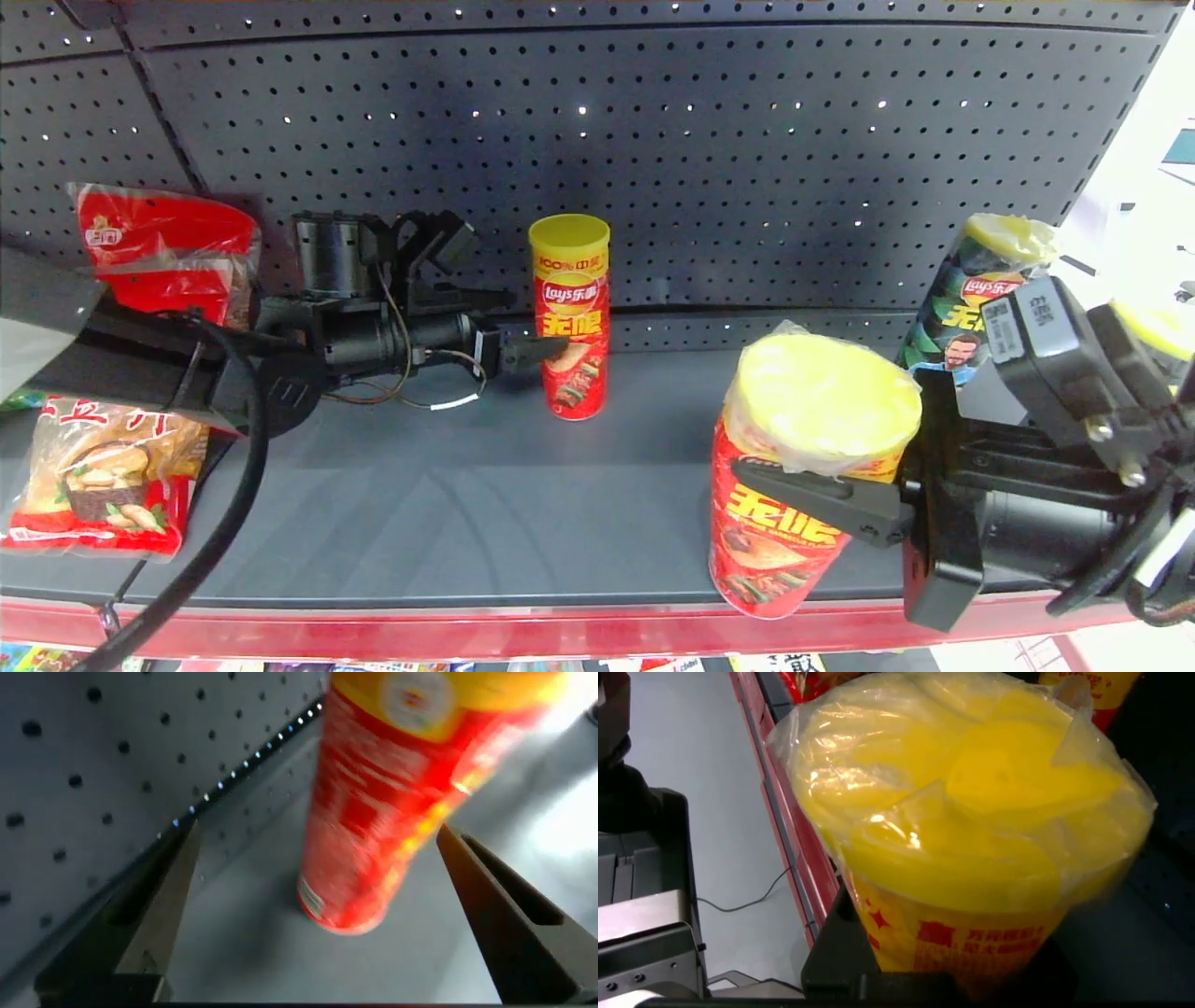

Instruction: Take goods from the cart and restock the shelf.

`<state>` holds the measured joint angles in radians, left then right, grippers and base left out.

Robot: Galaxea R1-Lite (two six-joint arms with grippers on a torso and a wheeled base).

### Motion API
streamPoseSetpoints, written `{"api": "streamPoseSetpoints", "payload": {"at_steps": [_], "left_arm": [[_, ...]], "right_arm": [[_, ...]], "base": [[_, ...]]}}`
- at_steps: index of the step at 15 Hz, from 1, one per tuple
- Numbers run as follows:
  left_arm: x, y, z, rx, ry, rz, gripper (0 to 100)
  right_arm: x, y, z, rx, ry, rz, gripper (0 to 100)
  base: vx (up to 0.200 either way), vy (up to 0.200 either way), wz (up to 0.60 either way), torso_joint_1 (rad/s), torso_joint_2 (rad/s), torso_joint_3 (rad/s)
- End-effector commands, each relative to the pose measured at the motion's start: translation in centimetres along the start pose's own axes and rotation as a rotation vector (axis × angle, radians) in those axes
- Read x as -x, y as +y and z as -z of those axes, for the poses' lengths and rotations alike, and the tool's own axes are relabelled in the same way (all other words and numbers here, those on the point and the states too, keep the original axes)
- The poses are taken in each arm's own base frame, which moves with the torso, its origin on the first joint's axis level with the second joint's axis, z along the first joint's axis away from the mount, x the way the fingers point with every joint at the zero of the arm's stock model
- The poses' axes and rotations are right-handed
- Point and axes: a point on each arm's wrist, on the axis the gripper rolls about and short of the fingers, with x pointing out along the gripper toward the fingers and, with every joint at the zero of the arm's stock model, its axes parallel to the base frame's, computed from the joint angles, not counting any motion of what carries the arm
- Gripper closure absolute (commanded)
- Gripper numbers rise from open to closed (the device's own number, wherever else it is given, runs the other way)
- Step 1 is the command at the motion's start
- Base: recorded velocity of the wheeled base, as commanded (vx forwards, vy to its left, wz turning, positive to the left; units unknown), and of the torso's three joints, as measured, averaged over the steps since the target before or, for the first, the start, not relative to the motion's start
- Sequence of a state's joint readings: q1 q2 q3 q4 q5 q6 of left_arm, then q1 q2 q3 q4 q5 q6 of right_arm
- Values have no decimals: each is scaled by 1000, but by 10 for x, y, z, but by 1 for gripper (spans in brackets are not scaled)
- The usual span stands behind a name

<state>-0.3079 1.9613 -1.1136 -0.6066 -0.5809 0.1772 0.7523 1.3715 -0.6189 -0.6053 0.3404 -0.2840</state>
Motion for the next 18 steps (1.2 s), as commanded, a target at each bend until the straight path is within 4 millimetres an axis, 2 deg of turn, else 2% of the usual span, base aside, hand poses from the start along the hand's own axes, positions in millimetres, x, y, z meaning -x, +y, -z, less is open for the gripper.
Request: {"api": "streamPoseSetpoints", "payload": {"at_steps": [1,3,7,12,13,17,18], "left_arm": [[-8,2,4,0,-1,8,0],[-14,-2,4,-4,-2,25,0],[-30,4,-1,-24,-31,38,0],[-45,-8,-3,-32,-43,77,0],[-46,-9,-4,-32,-44,82,100],[-45,-13,-8,-40,-52,86,100],[-41,-19,-15,-50,-67,98,100]], "right_arm": [[-3,0,3,-4,14,-5,100],[-5,0,4,-6,16,-6,100],[-5,1,7,-10,27,-11,100],[-4,1,7,-27,26,-10,100],[-3,1,6,-27,23,-9,100],[-3,1,7,-28,25,-11,100],[-4,1,6,-27,22,-9,100]], "base": [[0,0,0,0,0,0],[0,0,0,0,0,0],[0,0,0,0,0,0],[0,0,0,0,0,0],[0,0,0,0,0,0],[0,0,0,0,0,0],[0,0,0,0,0,0]]}}
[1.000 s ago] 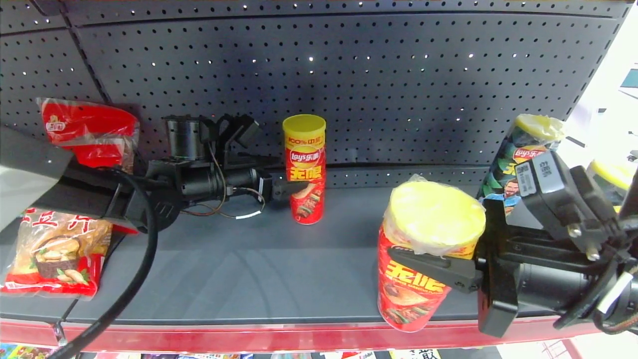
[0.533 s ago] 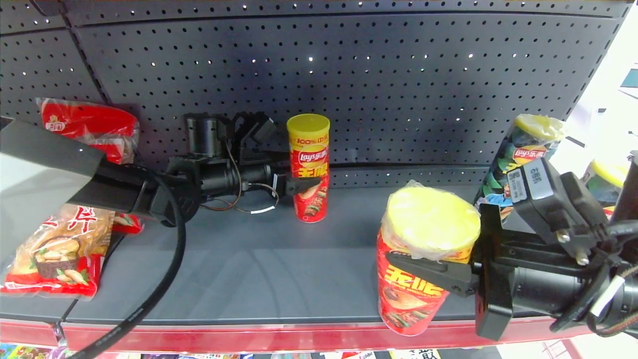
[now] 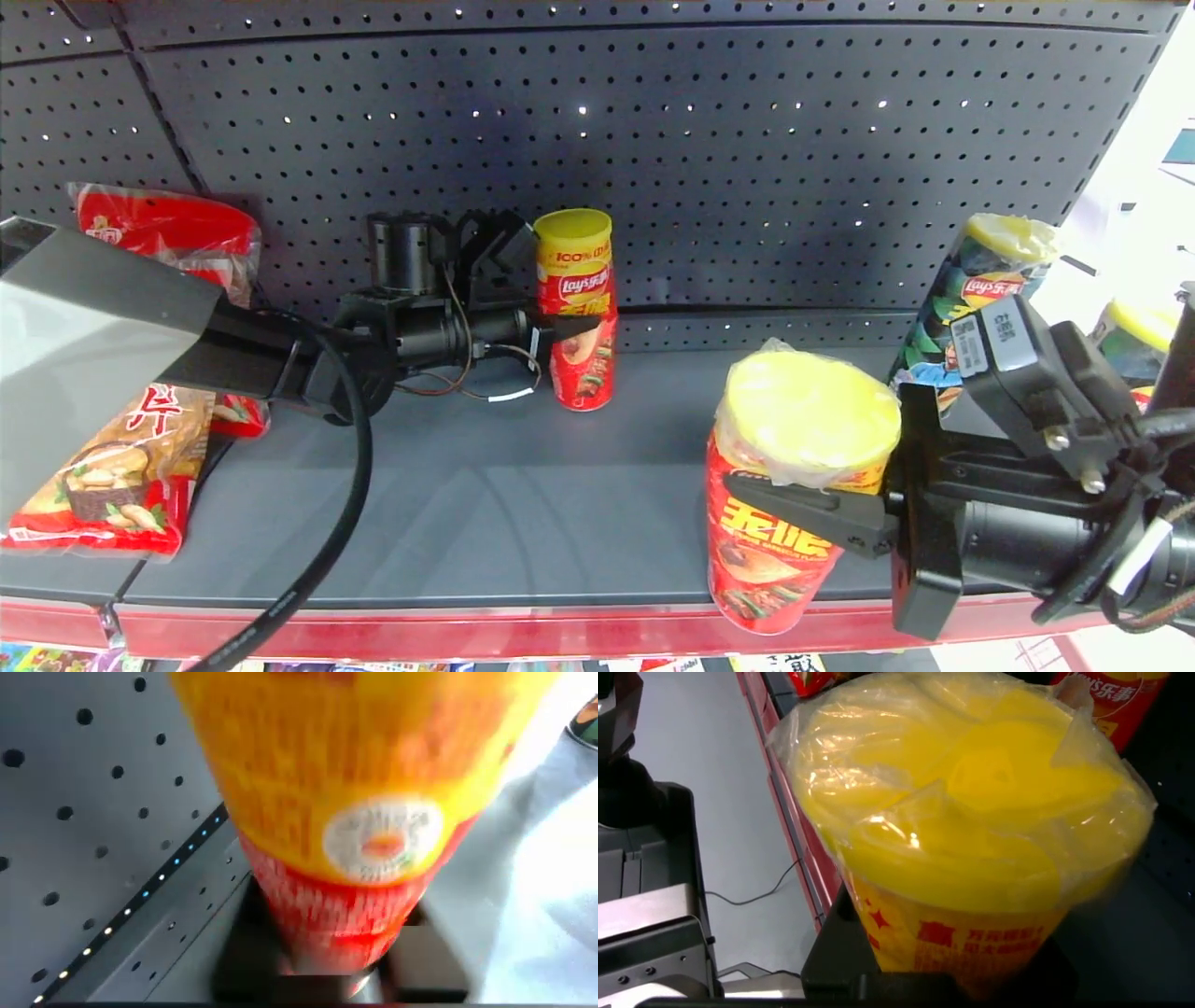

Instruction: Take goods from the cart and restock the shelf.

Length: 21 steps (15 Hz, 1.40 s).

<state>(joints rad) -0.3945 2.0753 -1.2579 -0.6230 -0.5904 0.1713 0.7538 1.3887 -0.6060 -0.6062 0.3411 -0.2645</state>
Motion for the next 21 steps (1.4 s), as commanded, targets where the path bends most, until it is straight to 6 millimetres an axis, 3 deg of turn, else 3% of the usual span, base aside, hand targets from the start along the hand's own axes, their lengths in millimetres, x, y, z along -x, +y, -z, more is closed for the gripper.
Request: {"api": "streamPoseSetpoints", "payload": {"at_steps": [1,3,5,6,9,12,18,21], "left_arm": [[7,-10,-15,-20,-29,13,100],[27,-38,-32,-31,-46,75,100],[55,-66,-34,-24,-36,137,100],[82,-86,-30,-11,-16,153,100],[118,-112,-10,27,38,162,100],[110,-121,-8,27,57,186,100],[71,-108,0,42,89,201,100],[60,-113,8,51,115,230,100]], "right_arm": [[0,0,-2,3,-6,1,100],[-1,-1,-3,4,-8,3,100],[-3,-2,-1,2,-3,2,100],[-5,-2,-1,1,0,3,100],[-14,-6,-5,6,-10,2,100],[-20,-9,-13,15,-31,8,100],[-17,-10,-16,18,-43,18,100],[-16,-11,-18,17,-50,21,100]], "base": [[0,0,0,0,0,0],[0,0,0,0,0,0],[0,0,0,0,0,0],[0,0,0,0,0,0],[0,0,0,0,0,0],[0,0,0,0,0,0],[0,0,0,0,0,0],[0,0,0,0,0,0]]}}
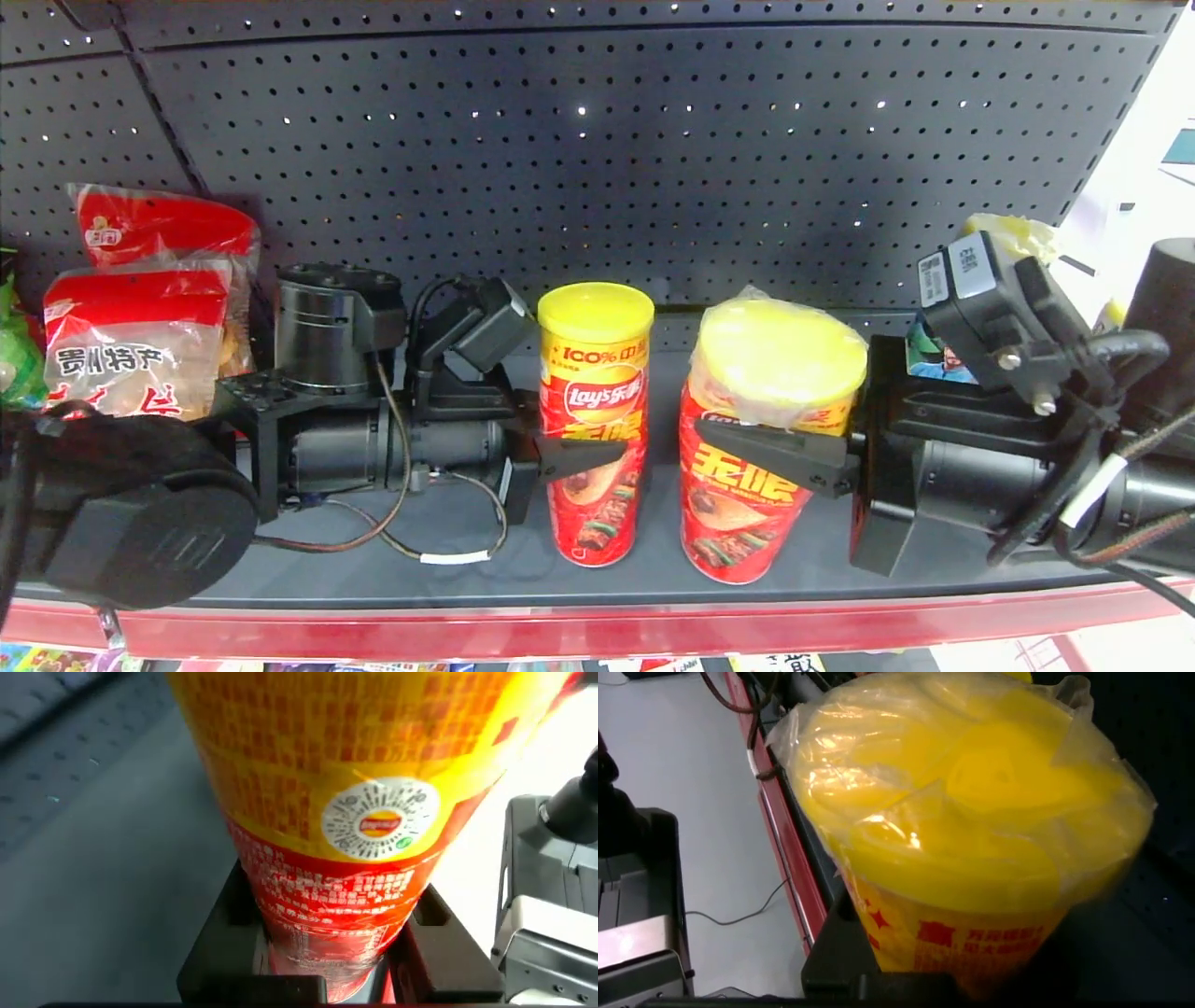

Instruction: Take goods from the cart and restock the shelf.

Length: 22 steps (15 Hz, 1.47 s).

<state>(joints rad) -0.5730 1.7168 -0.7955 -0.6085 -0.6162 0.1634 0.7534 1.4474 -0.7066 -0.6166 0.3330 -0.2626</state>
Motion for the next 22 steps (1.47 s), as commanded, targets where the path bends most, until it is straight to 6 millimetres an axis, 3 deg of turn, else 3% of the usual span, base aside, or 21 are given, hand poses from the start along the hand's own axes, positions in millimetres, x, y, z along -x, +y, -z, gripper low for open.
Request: {"api": "streamPoseSetpoints", "payload": {"at_steps": [1,10,11,17,20,22], "left_arm": [[-11,2,11,21,36,13,100],[-8,0,19,37,58,10,100],[-8,0,20,40,63,11,0],[2,-4,16,33,49,-3,0],[24,-18,14,22,36,-33,0],[48,-28,17,43,27,-71,0]], "right_arm": [[0,0,-2,-3,-6,0,100],[-1,-3,-1,-6,-10,8,100],[-1,-3,-1,-7,-10,9,100],[-1,-4,0,-8,-5,10,100],[-2,-4,0,-8,-5,10,100],[-2,-3,2,-10,-2,7,100]], "base": [[0,0,0,0,0,0],[0,0,0,0,0,0],[0,0,0,0,0,0],[0,0,0,0,0,0],[0,0,0,0,0,0],[0,0,0,0,0,0]]}}
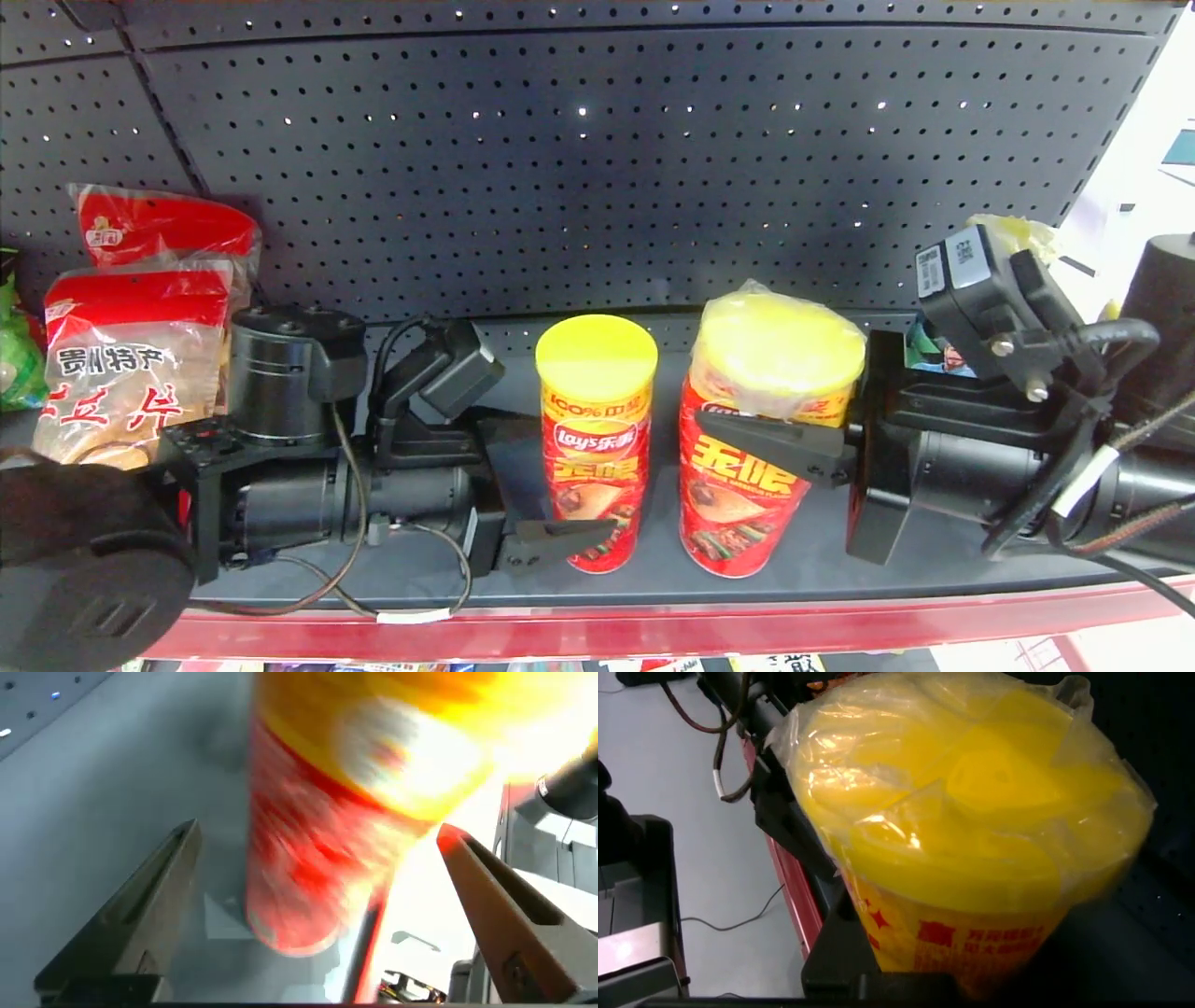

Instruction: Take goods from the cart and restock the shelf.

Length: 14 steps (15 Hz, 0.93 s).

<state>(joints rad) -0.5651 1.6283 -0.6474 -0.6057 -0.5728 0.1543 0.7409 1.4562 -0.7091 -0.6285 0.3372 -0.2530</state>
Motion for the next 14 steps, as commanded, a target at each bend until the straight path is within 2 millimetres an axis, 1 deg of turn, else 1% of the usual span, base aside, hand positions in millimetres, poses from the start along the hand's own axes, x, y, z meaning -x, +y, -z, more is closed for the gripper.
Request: {"api": "streamPoseSetpoints", "payload": {"at_steps": [1,2,3,4,5,6,7,8,9,10,11,14], "left_arm": [[36,-16,3,20,-31,-50,0],[44,-20,7,35,-31,-70,0],[64,-28,10,53,-55,-119,0],[79,-31,7,58,-94,-178,0],[96,-32,2,63,-143,-276,0],[118,-29,-2,65,-192,-395,0],[140,-26,-4,58,-237,-510,0],[160,-26,-1,57,-266,-626,0],[167,-28,1,55,-276,-667,0],[183,-43,10,41,-307,-749,0],[189,-55,25,47,-311,-793,0],[196,-88,63,88,-349,-872,0]], "right_arm": [[0,1,1,-1,3,-3,100],[0,1,1,-1,4,-1,100],[0,1,2,-2,5,-2,100],[0,1,1,-1,4,-1,100],[0,0,1,-1,5,2,100],[0,0,1,-1,3,2,100],[0,-1,-1,1,-2,5,100],[1,-1,-3,4,-9,7,100],[1,-1,-4,4,-13,8,100],[4,-1,-5,-5,-18,14,100],[7,-6,-5,-6,-18,36,100],[11,-21,-2,-12,-7,93,100]], "base": [[0,0,0,0,0,0],[0,0,0,0,0,0],[0,0,0,0,0,0],[0,0,0,0,0,0],[0,0,0,0,0,0],[0,0,0,0,0,0],[0,0,0,0,0,0],[0,0,0,0,0,0],[0,0,0,0,0,0],[0,0,0,0,0,0],[0,0,0,0,0,0],[0,0,0,0,0,0]]}}
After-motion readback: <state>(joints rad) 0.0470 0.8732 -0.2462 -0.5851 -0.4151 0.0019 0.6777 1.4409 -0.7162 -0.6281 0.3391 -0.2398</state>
